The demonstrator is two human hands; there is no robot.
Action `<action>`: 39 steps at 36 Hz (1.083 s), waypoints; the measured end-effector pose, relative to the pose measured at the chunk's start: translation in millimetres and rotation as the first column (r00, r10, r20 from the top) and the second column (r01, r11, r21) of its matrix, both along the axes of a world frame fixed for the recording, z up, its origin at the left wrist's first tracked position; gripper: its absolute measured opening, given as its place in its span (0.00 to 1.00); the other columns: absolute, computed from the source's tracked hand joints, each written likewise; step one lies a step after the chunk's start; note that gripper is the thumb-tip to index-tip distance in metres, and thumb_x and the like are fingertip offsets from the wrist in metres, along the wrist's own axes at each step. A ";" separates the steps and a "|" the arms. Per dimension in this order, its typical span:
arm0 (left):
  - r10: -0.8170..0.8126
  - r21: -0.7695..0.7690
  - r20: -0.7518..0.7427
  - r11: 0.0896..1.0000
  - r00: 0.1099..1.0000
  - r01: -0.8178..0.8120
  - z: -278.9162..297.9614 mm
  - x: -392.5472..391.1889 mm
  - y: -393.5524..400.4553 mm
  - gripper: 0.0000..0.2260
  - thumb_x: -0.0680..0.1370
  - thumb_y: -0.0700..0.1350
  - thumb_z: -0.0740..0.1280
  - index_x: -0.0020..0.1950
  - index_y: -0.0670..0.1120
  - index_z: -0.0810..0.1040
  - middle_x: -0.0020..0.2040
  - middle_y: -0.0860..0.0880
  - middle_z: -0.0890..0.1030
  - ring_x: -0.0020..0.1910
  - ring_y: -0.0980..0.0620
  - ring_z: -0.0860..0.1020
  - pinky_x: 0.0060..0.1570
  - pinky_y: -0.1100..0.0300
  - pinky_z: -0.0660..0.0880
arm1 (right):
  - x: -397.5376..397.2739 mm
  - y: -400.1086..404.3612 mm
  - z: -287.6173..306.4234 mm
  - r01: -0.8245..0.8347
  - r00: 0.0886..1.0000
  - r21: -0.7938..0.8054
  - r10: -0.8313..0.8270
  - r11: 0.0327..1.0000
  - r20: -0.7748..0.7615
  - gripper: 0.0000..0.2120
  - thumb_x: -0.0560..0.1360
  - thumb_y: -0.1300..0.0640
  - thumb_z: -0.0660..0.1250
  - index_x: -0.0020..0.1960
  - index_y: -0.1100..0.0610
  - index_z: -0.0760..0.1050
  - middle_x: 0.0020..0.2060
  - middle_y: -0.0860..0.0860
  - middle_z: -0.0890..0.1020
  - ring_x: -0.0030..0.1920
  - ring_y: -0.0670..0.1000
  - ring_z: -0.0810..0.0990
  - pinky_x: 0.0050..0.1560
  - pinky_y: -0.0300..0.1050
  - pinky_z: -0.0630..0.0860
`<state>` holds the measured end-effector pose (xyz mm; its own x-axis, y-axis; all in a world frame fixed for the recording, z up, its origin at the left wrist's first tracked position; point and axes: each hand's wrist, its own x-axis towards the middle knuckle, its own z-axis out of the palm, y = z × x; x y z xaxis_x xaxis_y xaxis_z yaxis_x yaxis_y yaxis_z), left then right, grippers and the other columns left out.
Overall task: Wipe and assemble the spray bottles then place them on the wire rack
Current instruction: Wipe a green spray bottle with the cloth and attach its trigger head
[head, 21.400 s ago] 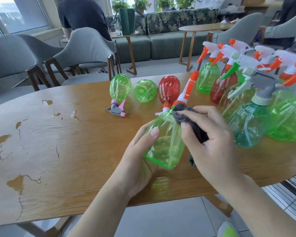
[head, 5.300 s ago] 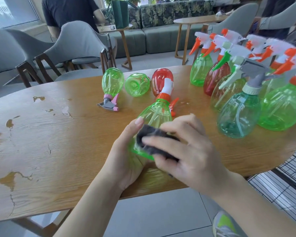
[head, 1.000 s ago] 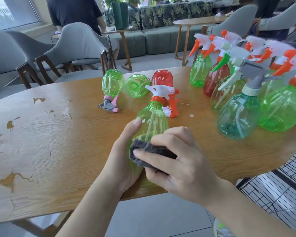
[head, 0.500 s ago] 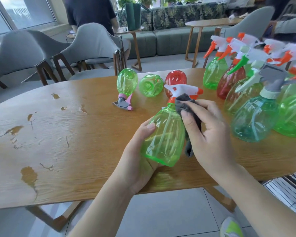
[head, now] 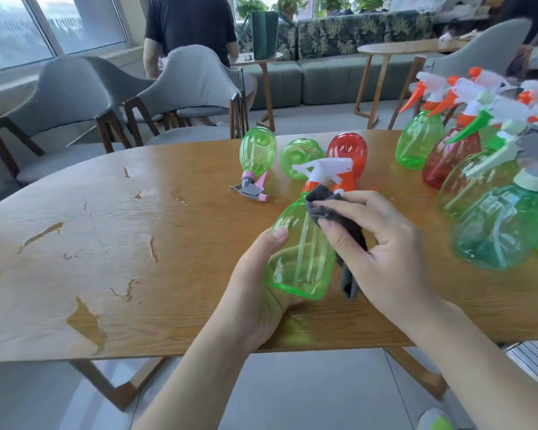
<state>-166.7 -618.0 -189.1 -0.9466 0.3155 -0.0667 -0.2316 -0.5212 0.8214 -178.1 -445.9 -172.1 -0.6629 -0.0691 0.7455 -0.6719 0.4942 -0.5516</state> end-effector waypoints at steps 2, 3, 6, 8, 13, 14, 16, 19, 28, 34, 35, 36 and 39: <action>0.010 0.003 0.008 1.000 1.000 -0.010 1.4 -0.4 0.8 0.22 0.80 0.54 0.66 0.70 0.44 0.79 0.62 0.38 0.81 0.58 0.40 0.79 0.58 0.42 0.74 | 3.0 -6.4 -3.7 -0.012 0.999 0.032 0.013 0.999 -0.037 0.09 0.80 0.59 0.70 0.58 0.57 0.84 0.54 0.49 0.81 0.56 0.44 0.80 0.58 0.34 0.73; 0.011 0.011 0.007 1.000 1.000 -0.011 2.1 -1.3 1.1 0.21 0.80 0.54 0.65 0.68 0.43 0.80 0.60 0.38 0.82 0.57 0.40 0.80 0.57 0.44 0.74 | 5.0 -10.0 -5.8 -0.022 0.998 0.061 0.025 0.998 -0.064 0.09 0.80 0.59 0.70 0.58 0.58 0.85 0.53 0.51 0.81 0.55 0.48 0.81 0.57 0.37 0.74; 0.016 0.057 0.018 0.998 1.000 -0.017 0.8 -5.7 0.4 0.15 0.79 0.52 0.65 0.54 0.42 0.82 0.49 0.41 0.82 0.49 0.44 0.82 0.50 0.52 0.78 | 13.0 -21.6 -11.6 -0.049 0.982 0.194 0.082 0.980 -0.168 0.08 0.81 0.58 0.70 0.57 0.58 0.85 0.53 0.54 0.81 0.51 0.55 0.79 0.56 0.45 0.76; 0.018 0.093 0.052 0.995 0.998 -0.022 -1.5 -7.1 -2.1 0.15 0.77 0.54 0.70 0.51 0.42 0.80 0.45 0.43 0.77 0.45 0.45 0.79 0.50 0.54 0.74 | 18.3 -27.5 -16.1 -0.057 0.963 0.312 0.135 0.948 -0.234 0.08 0.81 0.57 0.70 0.57 0.57 0.86 0.52 0.54 0.82 0.51 0.56 0.77 0.55 0.51 0.76; -0.036 0.127 0.080 0.992 0.996 0.026 -1.2 -1.5 -3.3 0.19 0.78 0.57 0.68 0.51 0.41 0.85 0.45 0.42 0.79 0.48 0.45 0.81 0.58 0.53 0.74 | 22.6 -24.2 -22.8 0.012 0.938 0.456 0.148 0.890 -0.314 0.09 0.82 0.57 0.69 0.60 0.54 0.85 0.53 0.54 0.83 0.54 0.55 0.74 0.52 0.55 0.75; -0.038 0.120 0.059 0.992 0.998 0.031 -0.2 -1.2 -1.9 0.19 0.80 0.56 0.65 0.49 0.41 0.85 0.44 0.42 0.80 0.45 0.46 0.82 0.53 0.55 0.77 | 22.1 -22.3 -21.9 0.020 0.938 0.443 0.136 0.896 -0.318 0.10 0.83 0.56 0.68 0.61 0.54 0.85 0.53 0.54 0.83 0.54 0.55 0.74 0.52 0.55 0.76; -0.016 0.095 0.022 0.995 1.000 0.013 -0.1 -2.5 0.5 0.19 0.82 0.53 0.60 0.47 0.43 0.86 0.43 0.43 0.82 0.43 0.47 0.83 0.45 0.57 0.81 | 18.9 -19.0 -18.3 0.032 0.944 0.384 0.099 0.923 -0.315 0.10 0.83 0.56 0.68 0.62 0.56 0.85 0.53 0.55 0.82 0.54 0.56 0.75 0.56 0.53 0.76; -0.008 0.074 0.010 0.997 1.000 0.008 1.4 -3.1 1.7 0.19 0.82 0.52 0.59 0.58 0.43 0.84 0.51 0.41 0.83 0.48 0.44 0.82 0.48 0.50 0.80 | 9.1 -12.2 -11.6 0.101 0.956 0.272 -0.017 0.957 -0.294 0.11 0.83 0.57 0.69 0.62 0.59 0.84 0.53 0.57 0.82 0.52 0.57 0.77 0.60 0.45 0.74; -0.018 0.009 0.008 1.000 1.000 0.018 -0.1 0.5 3.0 0.25 0.78 0.54 0.64 0.70 0.42 0.78 0.59 0.40 0.82 0.53 0.43 0.81 0.53 0.47 0.75 | 2.4 -4.0 -9.4 0.229 0.972 0.150 -0.217 0.962 -0.091 0.15 0.85 0.55 0.62 0.66 0.62 0.81 0.55 0.54 0.81 0.56 0.54 0.80 0.59 0.38 0.73; -0.016 -0.008 -0.002 1.000 1.000 0.016 1.7 4.9 4.4 0.30 0.78 0.56 0.70 0.75 0.42 0.72 0.70 0.30 0.74 0.63 0.35 0.76 0.67 0.30 0.69 | 11.0 -1.8 -13.1 0.129 0.986 0.160 -0.110 0.979 -0.123 0.14 0.83 0.59 0.64 0.65 0.62 0.81 0.55 0.56 0.81 0.56 0.55 0.81 0.59 0.46 0.77; -0.017 -0.003 0.009 1.000 1.000 0.017 2.6 5.2 4.6 0.32 0.77 0.56 0.71 0.76 0.42 0.70 0.73 0.29 0.70 0.64 0.33 0.74 0.69 0.26 0.64 | 11.5 -0.2 -13.2 0.114 0.988 0.156 -0.096 0.981 -0.122 0.13 0.82 0.60 0.65 0.64 0.62 0.82 0.55 0.56 0.81 0.56 0.54 0.81 0.58 0.46 0.78; -0.030 0.002 0.006 1.000 1.000 0.030 2.4 5.0 4.3 0.32 0.77 0.55 0.72 0.76 0.42 0.70 0.74 0.29 0.69 0.65 0.32 0.74 0.70 0.25 0.63 | 11.9 1.5 -12.6 0.109 0.989 0.146 -0.092 0.983 -0.119 0.13 0.82 0.61 0.66 0.64 0.62 0.82 0.55 0.56 0.81 0.56 0.54 0.81 0.59 0.45 0.77; -0.054 -0.030 -0.011 0.998 0.998 0.053 3.0 3.3 3.8 0.29 0.76 0.55 0.72 0.74 0.43 0.74 0.70 0.31 0.75 0.61 0.35 0.78 0.64 0.33 0.74 | 13.0 6.2 -9.7 0.121 0.990 0.096 -0.113 0.988 -0.081 0.12 0.82 0.61 0.67 0.64 0.61 0.81 0.55 0.54 0.82 0.58 0.50 0.81 0.62 0.39 0.74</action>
